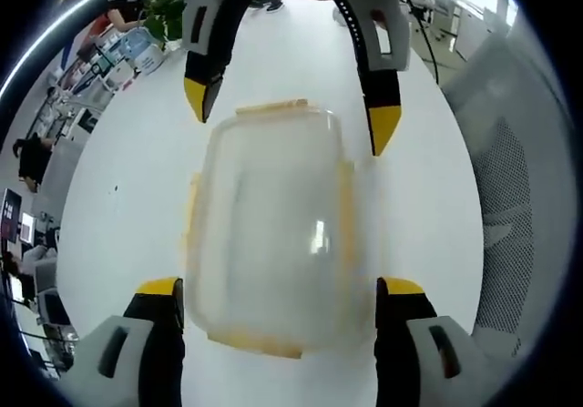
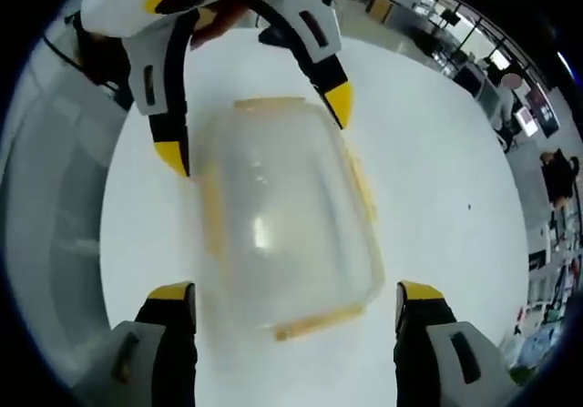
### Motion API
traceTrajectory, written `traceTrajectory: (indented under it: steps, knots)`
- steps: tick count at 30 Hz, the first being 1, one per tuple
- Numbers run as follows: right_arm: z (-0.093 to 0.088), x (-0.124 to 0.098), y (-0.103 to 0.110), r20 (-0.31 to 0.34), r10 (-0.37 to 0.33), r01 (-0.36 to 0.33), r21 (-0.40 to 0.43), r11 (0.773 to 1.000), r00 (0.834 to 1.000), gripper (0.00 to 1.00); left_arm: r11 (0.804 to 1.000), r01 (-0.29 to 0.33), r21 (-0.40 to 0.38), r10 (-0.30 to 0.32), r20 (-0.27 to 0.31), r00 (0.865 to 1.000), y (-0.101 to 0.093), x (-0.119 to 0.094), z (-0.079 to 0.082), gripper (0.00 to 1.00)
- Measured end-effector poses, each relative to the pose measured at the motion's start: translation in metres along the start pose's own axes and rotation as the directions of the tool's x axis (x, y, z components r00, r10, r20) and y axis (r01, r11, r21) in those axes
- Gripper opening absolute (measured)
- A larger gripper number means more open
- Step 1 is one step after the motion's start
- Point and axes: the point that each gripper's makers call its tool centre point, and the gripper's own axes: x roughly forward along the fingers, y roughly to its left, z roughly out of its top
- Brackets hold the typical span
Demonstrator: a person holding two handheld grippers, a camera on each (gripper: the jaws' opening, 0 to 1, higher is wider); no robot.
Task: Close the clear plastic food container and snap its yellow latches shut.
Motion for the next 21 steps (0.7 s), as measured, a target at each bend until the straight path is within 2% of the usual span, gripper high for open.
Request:
traceTrajectory:
  steps: [9, 21]
  knots:
    - [0.0, -0.007, 0.009, 0.028, -0.03, 0.029, 0.03, 0.999, 0.999, 0.91, 0.999, -0.029, -0.04, 0.03, 0.02, 0.999, -0.008, -0.009, -0.002, 0.89]
    - [0.001, -0.017, 0.017, 0.08, -0.065, 0.054, 0.133, 0.99, 0.995, 0.9, 0.993, -0.039, -0.113, 0.044, 0.045, 0.998, -0.02, -0.02, -0.009, 0.87]
